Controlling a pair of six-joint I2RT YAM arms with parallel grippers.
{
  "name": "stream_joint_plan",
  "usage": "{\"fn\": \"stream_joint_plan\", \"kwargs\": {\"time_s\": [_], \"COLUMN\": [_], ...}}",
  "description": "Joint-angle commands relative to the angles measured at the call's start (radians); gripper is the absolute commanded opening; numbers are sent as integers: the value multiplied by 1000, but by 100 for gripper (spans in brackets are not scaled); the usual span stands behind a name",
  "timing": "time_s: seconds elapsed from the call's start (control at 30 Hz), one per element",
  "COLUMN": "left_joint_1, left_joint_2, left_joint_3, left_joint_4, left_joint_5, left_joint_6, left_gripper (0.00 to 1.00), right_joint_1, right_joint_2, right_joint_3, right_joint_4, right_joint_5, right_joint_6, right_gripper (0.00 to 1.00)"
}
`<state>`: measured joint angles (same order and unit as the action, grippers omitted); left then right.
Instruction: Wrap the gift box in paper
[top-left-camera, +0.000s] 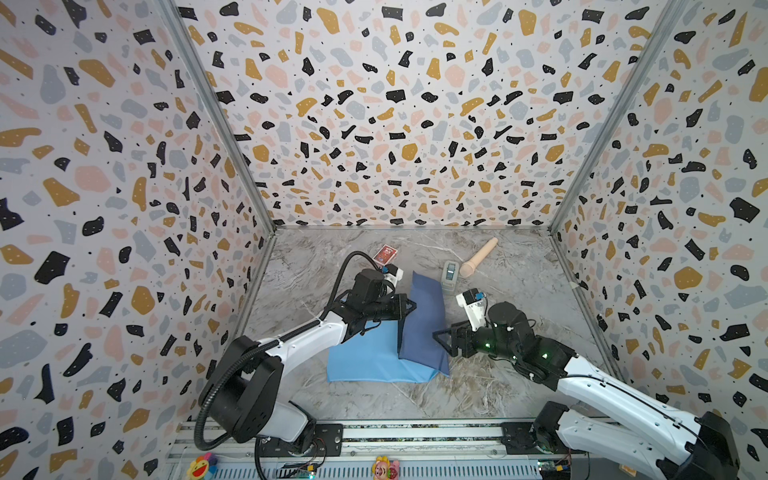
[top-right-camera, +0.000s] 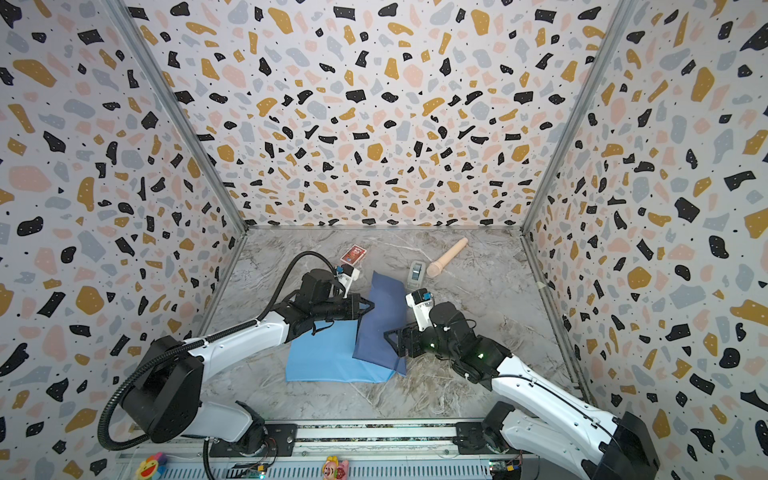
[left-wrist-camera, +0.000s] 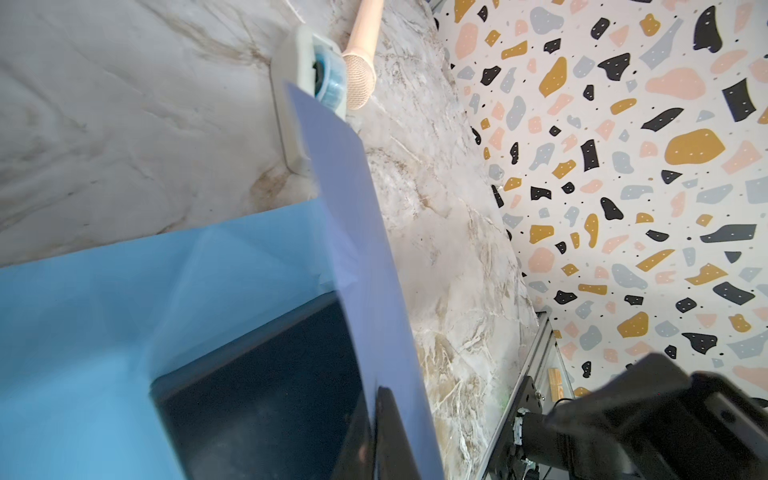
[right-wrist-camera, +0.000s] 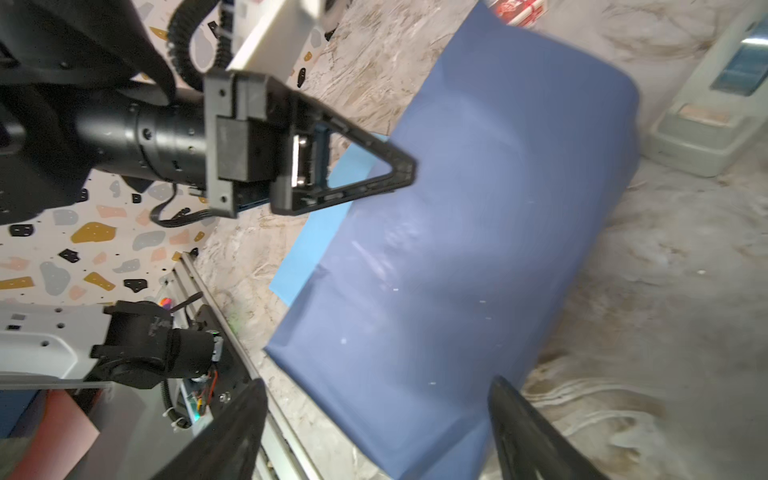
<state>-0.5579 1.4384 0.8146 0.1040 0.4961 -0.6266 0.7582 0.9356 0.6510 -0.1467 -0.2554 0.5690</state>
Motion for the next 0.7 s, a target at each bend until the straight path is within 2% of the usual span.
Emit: {"fn": "stream_joint_plan", "kwargs": {"time_s": [0.0, 0.2, 0.4, 0.67], "left_joint_1": [29, 67, 82, 85], "left_joint_2": [-36, -82, -93, -74], "left_joint_3": [-44, -92, -123, -127], "left_joint_4": [-1, -4, 8, 18], "left_joint_5": [40, 32, 32, 21], "left_joint_6": [37, 37, 40, 47], "left_gripper": [0, 0, 0, 0], "right_joint_1": [-82, -159, -164, -164], "right_joint_2": [44, 199, 346, 467], "right_joint_3": [50, 77, 124, 151], "right_joint_4": [-47, -12, 16, 77], "right_joint_5": [-112, -105, -130, -175], "right_joint_6": [-27, -3, -21, -8], "right_gripper": [88, 93, 96, 96]}}
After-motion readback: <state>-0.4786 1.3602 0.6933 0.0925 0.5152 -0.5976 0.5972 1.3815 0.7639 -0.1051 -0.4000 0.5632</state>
